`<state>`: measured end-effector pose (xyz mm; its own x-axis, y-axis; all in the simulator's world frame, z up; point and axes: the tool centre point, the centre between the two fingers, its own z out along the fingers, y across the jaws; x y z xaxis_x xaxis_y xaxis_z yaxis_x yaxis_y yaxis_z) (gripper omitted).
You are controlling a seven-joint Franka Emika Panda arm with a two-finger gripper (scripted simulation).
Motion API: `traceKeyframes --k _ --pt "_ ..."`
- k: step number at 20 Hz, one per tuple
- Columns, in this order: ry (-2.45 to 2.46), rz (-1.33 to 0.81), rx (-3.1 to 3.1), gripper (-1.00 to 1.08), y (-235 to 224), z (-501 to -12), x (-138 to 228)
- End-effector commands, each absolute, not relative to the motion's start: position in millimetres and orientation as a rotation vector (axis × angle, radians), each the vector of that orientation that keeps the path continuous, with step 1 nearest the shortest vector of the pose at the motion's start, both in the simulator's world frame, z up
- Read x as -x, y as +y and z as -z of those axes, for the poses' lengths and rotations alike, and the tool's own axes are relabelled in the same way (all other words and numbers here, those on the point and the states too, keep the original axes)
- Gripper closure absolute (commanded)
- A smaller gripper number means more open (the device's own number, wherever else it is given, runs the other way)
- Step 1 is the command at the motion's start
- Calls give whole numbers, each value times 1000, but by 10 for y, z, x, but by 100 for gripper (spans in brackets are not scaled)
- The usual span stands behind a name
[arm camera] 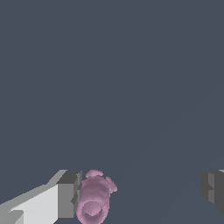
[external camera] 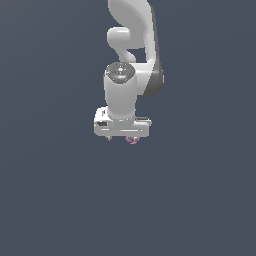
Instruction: Pick up the object and move it to a goal position.
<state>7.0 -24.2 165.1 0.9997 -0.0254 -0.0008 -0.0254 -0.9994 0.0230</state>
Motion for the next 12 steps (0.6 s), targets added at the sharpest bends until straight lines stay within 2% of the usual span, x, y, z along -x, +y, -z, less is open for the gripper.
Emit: traceKeyframes --k 1,12 --pt "-40 2 -3118 -92 -242 -1651 -70" --pt "-4 4 -3136 -92 -225 -1607 -58"
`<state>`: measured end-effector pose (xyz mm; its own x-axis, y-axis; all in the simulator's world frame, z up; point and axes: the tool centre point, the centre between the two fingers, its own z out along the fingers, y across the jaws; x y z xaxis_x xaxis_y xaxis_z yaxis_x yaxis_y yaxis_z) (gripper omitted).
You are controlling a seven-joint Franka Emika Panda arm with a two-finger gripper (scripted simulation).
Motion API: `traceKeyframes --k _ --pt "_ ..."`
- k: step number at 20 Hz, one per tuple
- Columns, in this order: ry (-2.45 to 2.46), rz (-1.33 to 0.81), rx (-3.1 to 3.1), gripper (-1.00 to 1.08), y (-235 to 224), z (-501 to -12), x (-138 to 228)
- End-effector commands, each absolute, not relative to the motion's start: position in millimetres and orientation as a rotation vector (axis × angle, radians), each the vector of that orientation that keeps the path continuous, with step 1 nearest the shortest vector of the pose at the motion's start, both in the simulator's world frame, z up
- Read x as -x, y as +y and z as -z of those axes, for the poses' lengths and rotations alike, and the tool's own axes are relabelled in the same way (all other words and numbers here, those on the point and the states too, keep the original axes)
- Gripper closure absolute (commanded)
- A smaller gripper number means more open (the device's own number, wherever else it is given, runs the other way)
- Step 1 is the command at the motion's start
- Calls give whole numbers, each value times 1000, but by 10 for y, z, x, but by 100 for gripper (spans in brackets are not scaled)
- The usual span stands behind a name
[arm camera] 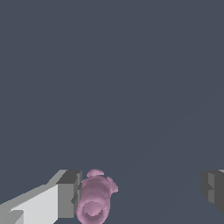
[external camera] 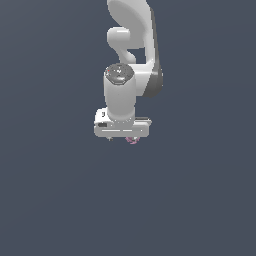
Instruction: Pick up the object and move it to a goal position.
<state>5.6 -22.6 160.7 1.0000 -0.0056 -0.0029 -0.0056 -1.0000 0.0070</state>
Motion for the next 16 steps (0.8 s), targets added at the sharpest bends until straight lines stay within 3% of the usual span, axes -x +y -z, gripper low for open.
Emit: traceKeyframes --k 1,16 --pt "-5 4 -3135 -92 -226 -1608 -58" --pt "-250 3 -3129 -92 -77 -1420 155"
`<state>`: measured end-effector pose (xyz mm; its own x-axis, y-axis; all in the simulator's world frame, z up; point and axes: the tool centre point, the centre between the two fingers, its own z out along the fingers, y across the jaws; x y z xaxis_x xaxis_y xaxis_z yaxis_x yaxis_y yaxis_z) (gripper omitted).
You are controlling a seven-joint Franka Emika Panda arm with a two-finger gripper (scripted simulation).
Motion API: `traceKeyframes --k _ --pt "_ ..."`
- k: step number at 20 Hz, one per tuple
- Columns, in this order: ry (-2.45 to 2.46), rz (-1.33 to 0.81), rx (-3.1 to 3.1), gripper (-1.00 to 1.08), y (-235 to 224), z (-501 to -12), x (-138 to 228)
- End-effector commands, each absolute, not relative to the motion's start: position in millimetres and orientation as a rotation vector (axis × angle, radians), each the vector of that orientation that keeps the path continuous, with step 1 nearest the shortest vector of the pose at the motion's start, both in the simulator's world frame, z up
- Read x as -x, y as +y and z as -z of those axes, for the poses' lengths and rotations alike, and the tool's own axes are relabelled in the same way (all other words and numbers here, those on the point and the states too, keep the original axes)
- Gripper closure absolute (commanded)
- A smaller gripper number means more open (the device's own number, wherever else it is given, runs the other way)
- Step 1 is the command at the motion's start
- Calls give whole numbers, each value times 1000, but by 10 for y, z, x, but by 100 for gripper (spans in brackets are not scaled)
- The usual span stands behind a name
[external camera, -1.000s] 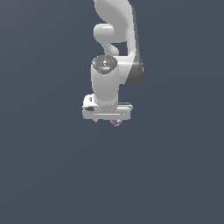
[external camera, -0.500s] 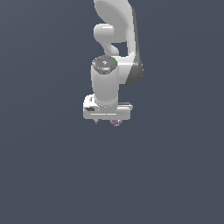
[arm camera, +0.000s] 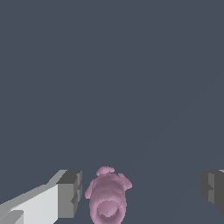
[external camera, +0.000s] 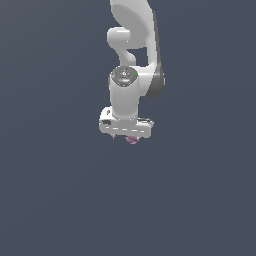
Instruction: Pick up the object and move it to a goal position.
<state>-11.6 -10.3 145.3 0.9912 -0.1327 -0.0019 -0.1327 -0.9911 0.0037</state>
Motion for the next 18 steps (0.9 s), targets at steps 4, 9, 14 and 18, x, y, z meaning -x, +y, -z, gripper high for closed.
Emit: traceKeyframes --k 4,9,14,18 --pt "-390 3 -3116 -92 -1 -1319 284" --pt "-581 3 -3087 -92 92 -1187 471" --pt "-766 2 -3047 -92 171 -1067 662" --pt "-883 1 -3016 -92 215 -995 788"
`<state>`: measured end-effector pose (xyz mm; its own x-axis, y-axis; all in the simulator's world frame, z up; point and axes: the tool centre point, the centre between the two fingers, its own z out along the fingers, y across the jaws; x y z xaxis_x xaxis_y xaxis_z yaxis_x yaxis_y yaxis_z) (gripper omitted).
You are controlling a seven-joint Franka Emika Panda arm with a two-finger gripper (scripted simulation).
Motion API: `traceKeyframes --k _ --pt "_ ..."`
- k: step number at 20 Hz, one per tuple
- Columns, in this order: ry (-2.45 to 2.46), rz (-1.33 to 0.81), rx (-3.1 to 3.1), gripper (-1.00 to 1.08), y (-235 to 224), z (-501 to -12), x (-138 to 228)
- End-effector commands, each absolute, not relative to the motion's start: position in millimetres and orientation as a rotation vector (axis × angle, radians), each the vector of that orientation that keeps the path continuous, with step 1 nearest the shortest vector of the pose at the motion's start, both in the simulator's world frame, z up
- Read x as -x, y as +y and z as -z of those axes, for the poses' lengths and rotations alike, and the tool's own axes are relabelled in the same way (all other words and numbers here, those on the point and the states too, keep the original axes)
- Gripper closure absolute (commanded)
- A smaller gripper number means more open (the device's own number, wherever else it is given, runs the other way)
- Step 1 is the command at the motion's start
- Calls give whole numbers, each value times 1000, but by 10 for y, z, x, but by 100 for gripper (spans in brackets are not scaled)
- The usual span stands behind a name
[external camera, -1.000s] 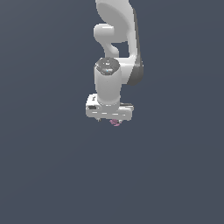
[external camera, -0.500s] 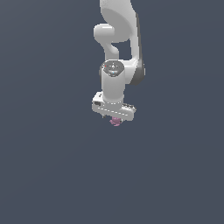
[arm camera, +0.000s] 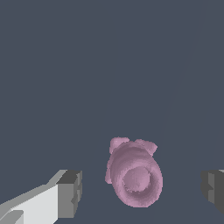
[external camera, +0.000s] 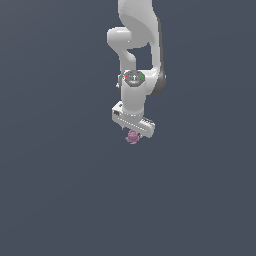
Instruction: Pick up the object and move it to a goal position.
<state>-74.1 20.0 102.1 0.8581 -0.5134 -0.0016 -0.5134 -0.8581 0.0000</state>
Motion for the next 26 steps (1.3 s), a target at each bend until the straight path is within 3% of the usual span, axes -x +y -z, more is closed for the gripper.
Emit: traceKeyframes --k 1,17,26 --pt "907 -1 3007 -92 223 -980 815" --pt "1039 -1 2965 -92 270 -874 968" --pt "1045 0 2963 -92 267 -526 981"
